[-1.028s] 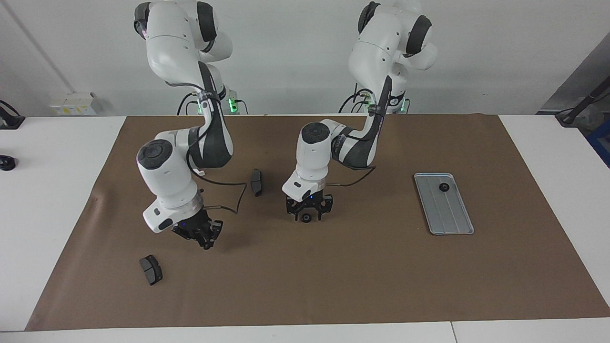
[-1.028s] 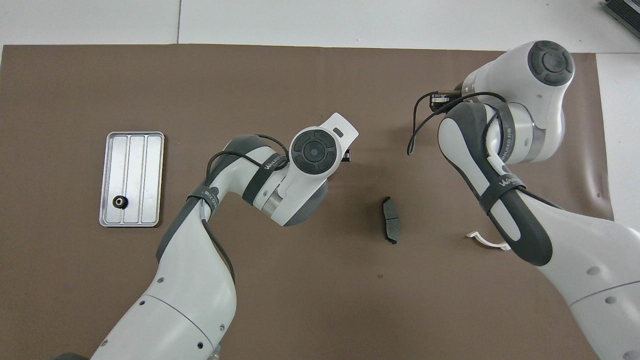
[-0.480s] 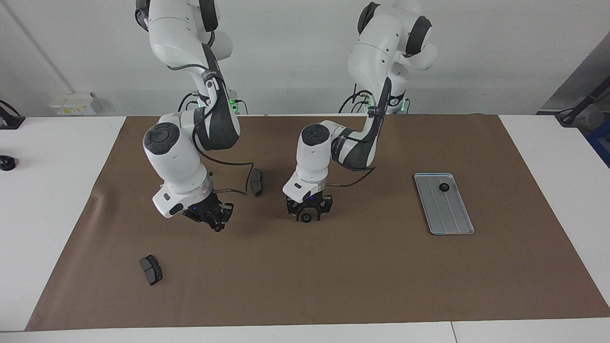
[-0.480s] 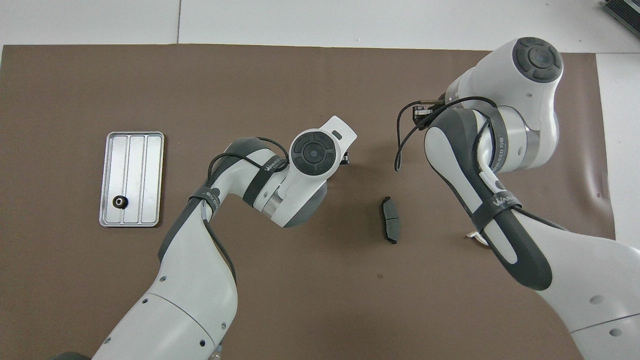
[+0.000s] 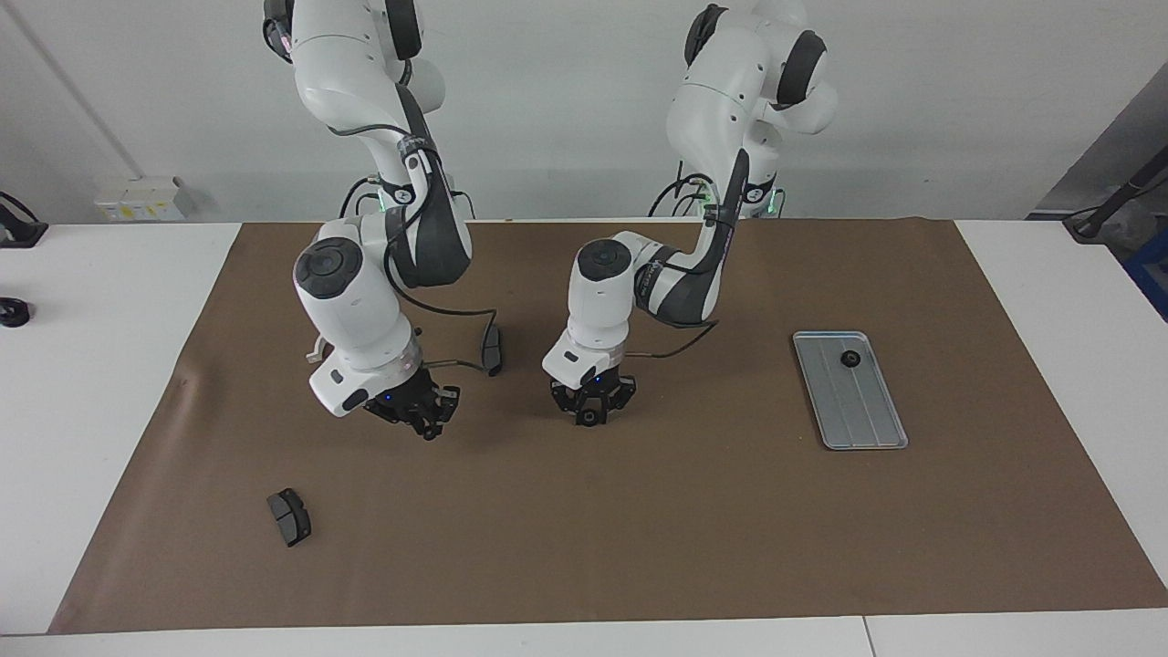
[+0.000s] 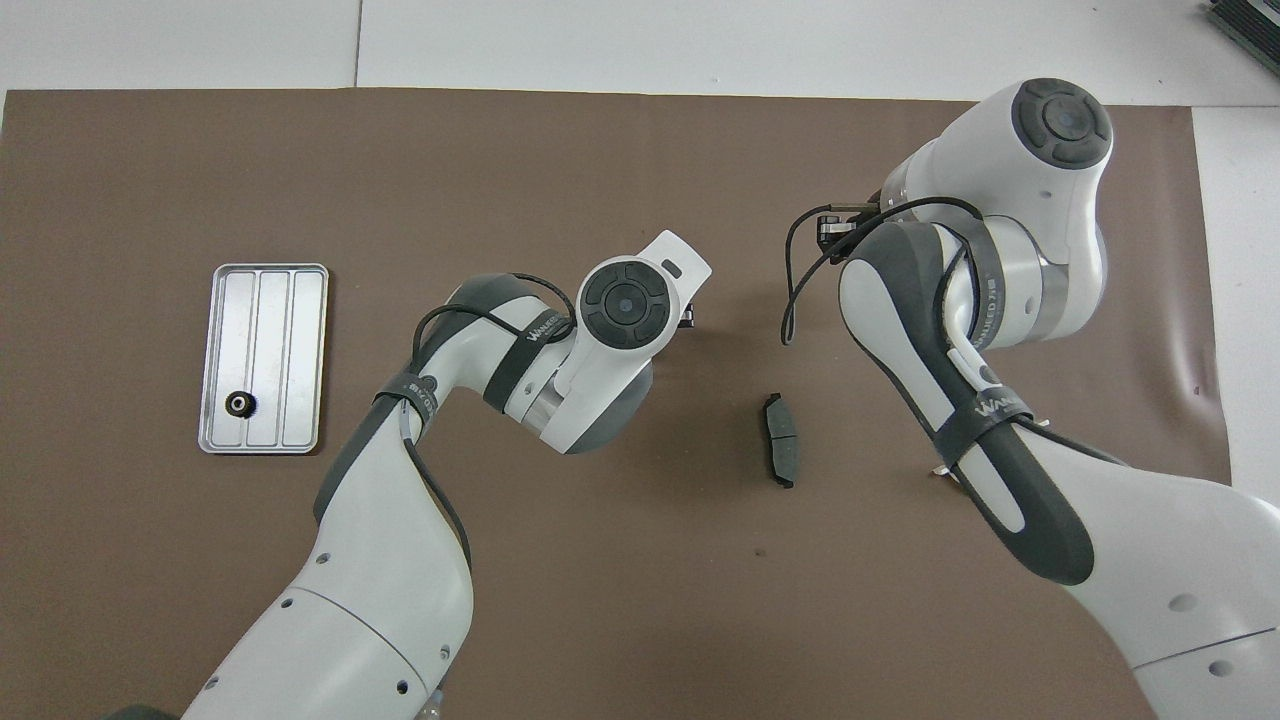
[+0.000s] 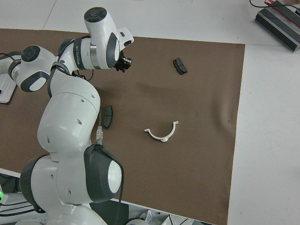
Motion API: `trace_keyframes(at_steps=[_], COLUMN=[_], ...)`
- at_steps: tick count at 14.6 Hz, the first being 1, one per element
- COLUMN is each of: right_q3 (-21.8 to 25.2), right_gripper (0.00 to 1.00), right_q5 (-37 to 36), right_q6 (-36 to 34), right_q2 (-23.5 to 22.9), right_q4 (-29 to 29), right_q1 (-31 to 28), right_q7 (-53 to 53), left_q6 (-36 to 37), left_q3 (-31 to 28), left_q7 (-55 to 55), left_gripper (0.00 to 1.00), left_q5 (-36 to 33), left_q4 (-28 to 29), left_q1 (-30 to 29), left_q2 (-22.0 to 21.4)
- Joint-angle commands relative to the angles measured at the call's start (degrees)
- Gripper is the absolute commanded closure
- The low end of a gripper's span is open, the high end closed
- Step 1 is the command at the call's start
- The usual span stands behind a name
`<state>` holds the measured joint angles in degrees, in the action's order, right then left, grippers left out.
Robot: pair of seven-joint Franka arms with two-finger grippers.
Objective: Pick bearing gear from pile to tray
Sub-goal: 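Place the bearing on the tray with the left gripper while the right gripper carries another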
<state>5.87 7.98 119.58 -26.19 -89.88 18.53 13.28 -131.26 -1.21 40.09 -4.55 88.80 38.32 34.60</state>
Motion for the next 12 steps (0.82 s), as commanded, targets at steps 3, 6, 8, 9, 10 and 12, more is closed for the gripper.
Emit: trace_keyframes(at_steps=[3, 6, 8, 9, 10, 12], right_q3=[-0.1, 0.0, 0.0, 0.0, 0.0, 0.0], right_gripper=[1.00, 1.00, 1.00, 1.00, 1.00, 1.00], right_q5=[0.5, 0.3, -0.2, -0.8, -1.5, -3.8], right_q6=[5.0, 8.0, 11.6, 13.4, 15.6, 18.5], right_q2=[3.2, 2.5, 1.0, -0.3, -2.2, -4.3], right_q4=[-6.9, -7.2, -6.7, -6.1, -5.5, -5.3], right_q1=[3.4, 9.4, 13.8, 16.0, 18.3, 20.0], right_q7=[3.1, 10.7, 14.5, 17.1, 20.3, 23.3], left_q6=[2.9, 2.7, 2.6, 2.6, 2.4, 0.7], left_q3=[-2.6, -2.6, -2.6, -2.4, -2.6, -2.4], left_q7=[-0.5, -4.5, -9.4, -11.2, -12.6, -15.2], left_gripper=[1.00, 1.00, 1.00, 1.00, 1.00, 1.00], left_q5=[0.4, 0.0, 0.0, 0.0, 0.0, 0.0], left_q4=[9.2, 15.0, 17.5, 17.8, 17.8, 18.0], left_q1=[-3.4, -9.6, -14.4, -16.4, -17.8, -22.3], left_q2=[-9.7, -15.4, -18.4, -18.9, -19.0, -18.8])
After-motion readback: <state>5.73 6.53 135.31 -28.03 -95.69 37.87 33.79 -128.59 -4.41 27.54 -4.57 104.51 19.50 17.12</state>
